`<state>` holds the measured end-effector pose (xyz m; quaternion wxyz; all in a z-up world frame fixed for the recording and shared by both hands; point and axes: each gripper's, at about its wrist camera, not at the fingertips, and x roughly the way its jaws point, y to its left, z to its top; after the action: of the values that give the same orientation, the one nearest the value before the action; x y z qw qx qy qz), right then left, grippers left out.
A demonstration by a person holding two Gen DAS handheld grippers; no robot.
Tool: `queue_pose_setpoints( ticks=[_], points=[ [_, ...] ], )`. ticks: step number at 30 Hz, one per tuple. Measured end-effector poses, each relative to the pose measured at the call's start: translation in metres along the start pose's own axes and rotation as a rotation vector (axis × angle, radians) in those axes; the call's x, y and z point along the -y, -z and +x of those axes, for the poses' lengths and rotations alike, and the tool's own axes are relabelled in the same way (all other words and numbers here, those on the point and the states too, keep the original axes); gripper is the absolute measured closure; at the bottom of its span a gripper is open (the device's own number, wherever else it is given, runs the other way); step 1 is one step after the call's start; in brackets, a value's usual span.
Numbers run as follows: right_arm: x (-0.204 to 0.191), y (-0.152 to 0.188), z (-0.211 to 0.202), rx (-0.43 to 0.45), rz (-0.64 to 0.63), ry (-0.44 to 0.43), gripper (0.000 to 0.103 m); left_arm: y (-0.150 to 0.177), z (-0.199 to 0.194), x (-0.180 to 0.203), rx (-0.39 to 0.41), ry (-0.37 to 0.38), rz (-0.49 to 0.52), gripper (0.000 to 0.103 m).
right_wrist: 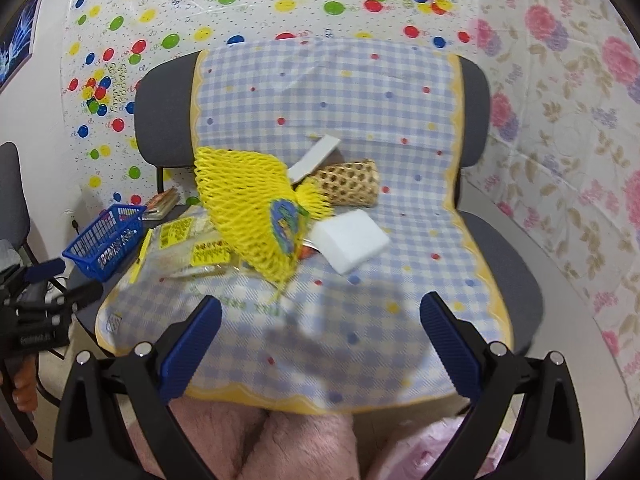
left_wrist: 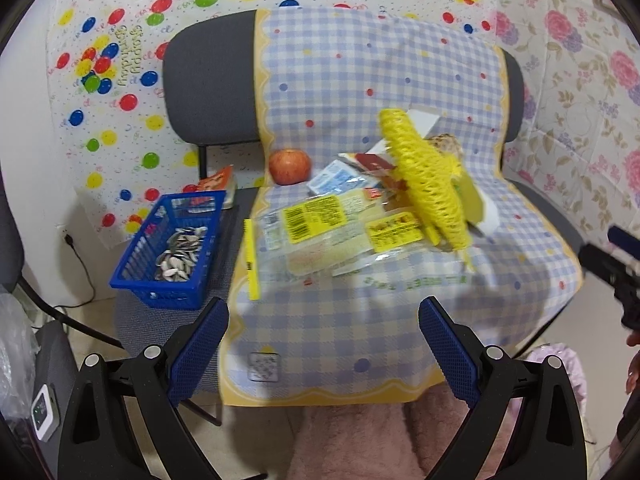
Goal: Collect trash
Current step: 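Grasp the yellow foam net with the right gripper and lift it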
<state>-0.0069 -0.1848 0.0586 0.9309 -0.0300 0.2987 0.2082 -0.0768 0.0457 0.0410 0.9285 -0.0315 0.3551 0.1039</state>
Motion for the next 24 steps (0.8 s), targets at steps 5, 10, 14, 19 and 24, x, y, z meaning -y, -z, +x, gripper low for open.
queue_pose_setpoints(
  ticks=[5, 10, 14, 19, 24],
  points=[
    [-0.027, -0.008, 0.031, -0.003, -0.091, -0.016, 0.006, 0.003, 0.013, -0.011, -0.011, 0.009, -0.015, 0.008],
    [-0.055, -0.016, 0.056, 0.019, -0.202, 0.032, 0.006, 0.002, 0.029, -0.016, -0.019, 0.000, 0.002, 0.008],
    [-0.065, -0.021, 0.078, -0.002, -0.234, 0.032, 0.006, -0.002, 0.045, -0.023, -0.035, 0.004, -0.019, 0.008],
    [-0.079, -0.035, 0.101, 0.013, -0.262, 0.045, 0.018, -0.012, 0.056, -0.032, -0.023, 0.012, -0.042, 0.008],
    [-0.098, -0.047, 0.132, 0.036, -0.303, 0.111, 0.017, -0.019, 0.061, -0.035, -0.011, -0.001, -0.047, 0.008]
  ],
)
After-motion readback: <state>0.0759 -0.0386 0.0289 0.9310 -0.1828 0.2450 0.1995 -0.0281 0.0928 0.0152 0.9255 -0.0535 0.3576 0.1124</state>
